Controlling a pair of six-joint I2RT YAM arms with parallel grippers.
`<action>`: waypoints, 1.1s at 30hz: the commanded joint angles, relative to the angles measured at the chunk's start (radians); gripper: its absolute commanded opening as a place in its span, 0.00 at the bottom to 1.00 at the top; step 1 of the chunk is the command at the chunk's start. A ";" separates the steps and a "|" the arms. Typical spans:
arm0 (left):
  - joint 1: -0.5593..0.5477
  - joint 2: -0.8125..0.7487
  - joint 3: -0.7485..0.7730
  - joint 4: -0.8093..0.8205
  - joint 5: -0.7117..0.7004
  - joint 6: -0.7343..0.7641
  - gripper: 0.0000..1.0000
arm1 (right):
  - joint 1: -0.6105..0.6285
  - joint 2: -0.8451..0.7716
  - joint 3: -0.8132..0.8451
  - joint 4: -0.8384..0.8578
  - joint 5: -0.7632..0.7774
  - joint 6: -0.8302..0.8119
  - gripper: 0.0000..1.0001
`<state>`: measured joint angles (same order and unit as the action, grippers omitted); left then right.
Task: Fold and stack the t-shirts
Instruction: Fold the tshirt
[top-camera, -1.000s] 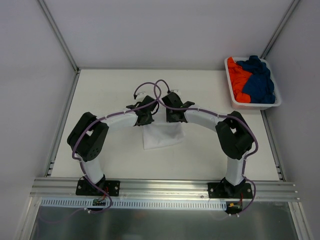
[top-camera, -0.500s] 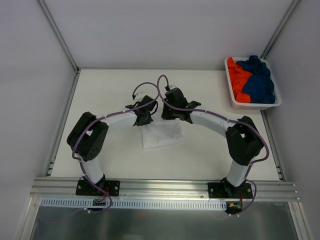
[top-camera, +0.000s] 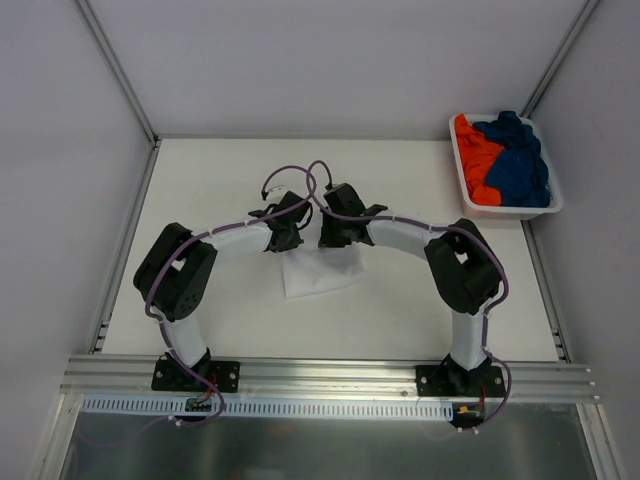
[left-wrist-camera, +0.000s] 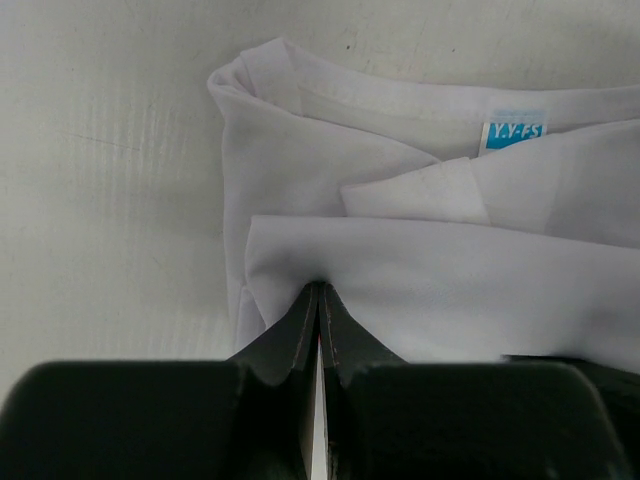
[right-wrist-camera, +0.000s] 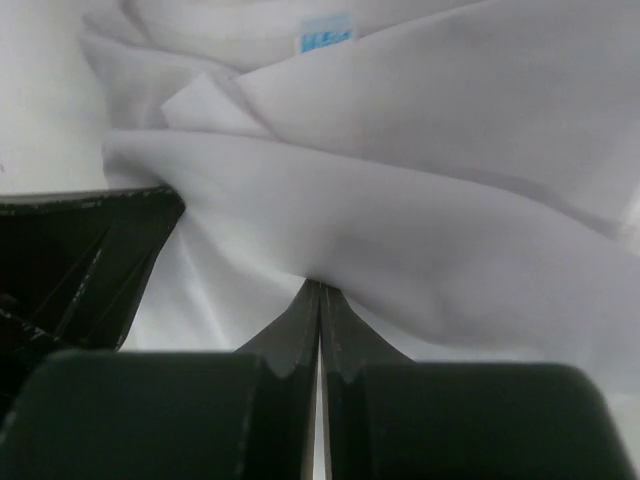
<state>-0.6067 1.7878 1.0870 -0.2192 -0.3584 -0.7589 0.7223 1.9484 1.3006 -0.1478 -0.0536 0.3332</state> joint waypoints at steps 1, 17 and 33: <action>0.013 -0.011 -0.022 -0.012 0.004 -0.007 0.00 | -0.040 -0.008 0.063 -0.068 0.085 -0.008 0.00; 0.022 -0.037 -0.056 -0.012 0.006 -0.010 0.00 | -0.172 0.113 0.207 -0.251 0.172 -0.066 0.00; 0.022 -0.185 -0.035 -0.014 -0.082 0.053 0.00 | -0.204 0.000 0.279 -0.257 0.264 -0.187 0.01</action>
<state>-0.5995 1.7218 1.0473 -0.2104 -0.3756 -0.7502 0.5327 2.0796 1.5326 -0.3714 0.1390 0.2081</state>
